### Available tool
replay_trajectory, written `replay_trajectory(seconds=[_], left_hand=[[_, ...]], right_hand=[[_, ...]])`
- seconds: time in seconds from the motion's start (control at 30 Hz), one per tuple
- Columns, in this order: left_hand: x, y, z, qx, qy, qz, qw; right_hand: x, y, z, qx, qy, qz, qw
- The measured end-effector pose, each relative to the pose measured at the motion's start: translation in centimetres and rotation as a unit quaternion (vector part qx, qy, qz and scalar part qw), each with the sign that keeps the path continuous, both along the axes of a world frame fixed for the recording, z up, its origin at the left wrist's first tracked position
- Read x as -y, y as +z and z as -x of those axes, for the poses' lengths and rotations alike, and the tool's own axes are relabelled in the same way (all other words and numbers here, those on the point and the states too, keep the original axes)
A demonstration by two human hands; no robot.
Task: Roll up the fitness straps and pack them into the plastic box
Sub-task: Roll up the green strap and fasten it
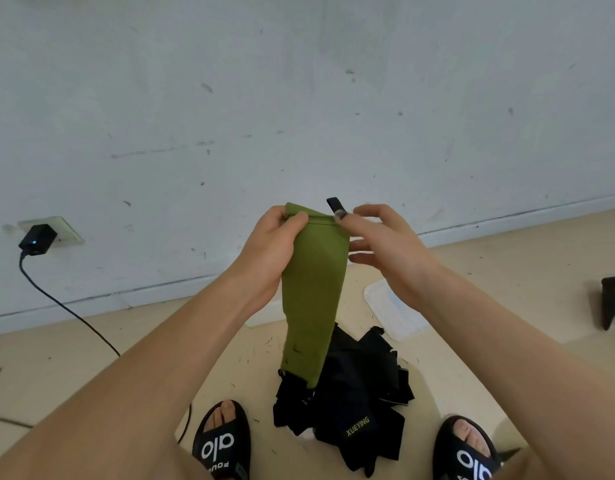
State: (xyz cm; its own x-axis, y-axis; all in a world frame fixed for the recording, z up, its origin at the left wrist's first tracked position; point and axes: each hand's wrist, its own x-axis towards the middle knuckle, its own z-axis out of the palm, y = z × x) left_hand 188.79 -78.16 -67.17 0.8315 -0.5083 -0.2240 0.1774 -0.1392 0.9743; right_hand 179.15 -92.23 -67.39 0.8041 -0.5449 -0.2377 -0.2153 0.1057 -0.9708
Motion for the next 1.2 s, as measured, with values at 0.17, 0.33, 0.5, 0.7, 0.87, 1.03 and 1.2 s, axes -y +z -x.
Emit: replay_trajectory(seconds=[0.17, 0.33, 0.5, 0.7, 0.87, 1.03, 1.2], left_hand=[[-0.2, 0.4, 0.0, -0.007, 0.009, 0.058, 0.998], [-0.6, -0.1, -0.3, 0.003, -0.084, 0.033, 0.996], [-0.5, -0.9, 0.1, 0.056, -0.102, -0.019, 0.993], [-0.8, -1.3, 0.1, 0.084, -0.204, -0.041, 0.974], [-1.3, -2.4, -0.1, 0.145, -0.237, -0.107, 0.955], [-0.7, -2.1, 0.1, 0.135, -0.225, -0.074, 0.962], [-0.4, -1.3, 1.1, 0.132, -0.235, -0.030, 0.962]], right_hand=[[-0.5, -0.1, 0.0, 0.043, 0.059, 0.005, 0.997], [-0.6, -0.1, -0.3, 0.096, 0.032, 0.017, 0.995], [-0.8, 0.0, -0.5, 0.118, -0.019, -0.053, 0.991], [-0.5, 0.7, -0.5, 0.145, -0.047, -0.154, 0.976], [0.3, 0.9, -0.6, 0.150, -0.051, -0.171, 0.972], [0.4, 0.9, -0.8, 0.132, -0.062, -0.173, 0.974], [0.1, 0.5, -0.7, 0.136, -0.068, -0.147, 0.977]])
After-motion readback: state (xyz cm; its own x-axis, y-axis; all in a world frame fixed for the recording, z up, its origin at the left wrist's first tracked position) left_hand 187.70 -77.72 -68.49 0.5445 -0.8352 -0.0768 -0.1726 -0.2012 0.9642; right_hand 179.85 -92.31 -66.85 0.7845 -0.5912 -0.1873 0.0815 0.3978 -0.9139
